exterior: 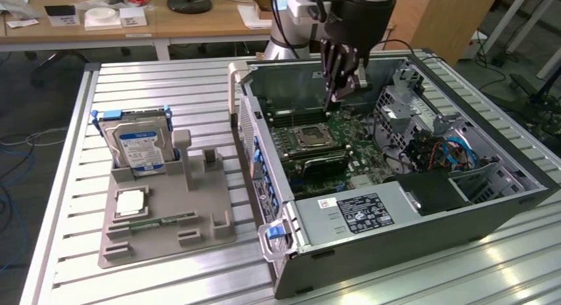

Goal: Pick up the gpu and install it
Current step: 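Press down on the gpu until it lock into place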

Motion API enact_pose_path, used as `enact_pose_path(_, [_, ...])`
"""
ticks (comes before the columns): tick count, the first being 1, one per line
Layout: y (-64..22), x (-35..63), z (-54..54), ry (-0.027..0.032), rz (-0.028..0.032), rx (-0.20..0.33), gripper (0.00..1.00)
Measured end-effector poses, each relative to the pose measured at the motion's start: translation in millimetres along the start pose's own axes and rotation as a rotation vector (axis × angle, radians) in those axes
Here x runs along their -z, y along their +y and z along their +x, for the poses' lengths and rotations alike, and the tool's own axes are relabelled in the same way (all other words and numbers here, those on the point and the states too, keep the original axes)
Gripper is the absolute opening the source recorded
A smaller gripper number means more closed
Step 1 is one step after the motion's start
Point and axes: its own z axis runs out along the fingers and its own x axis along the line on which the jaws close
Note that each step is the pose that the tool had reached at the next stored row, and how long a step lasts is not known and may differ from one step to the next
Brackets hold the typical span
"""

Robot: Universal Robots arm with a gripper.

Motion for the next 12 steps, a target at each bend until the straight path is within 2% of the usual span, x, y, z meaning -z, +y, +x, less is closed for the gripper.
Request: enact_pose_path(12, [0.3, -19.6, 0.7, -0.0024, -0.0046, 0.0, 0.11])
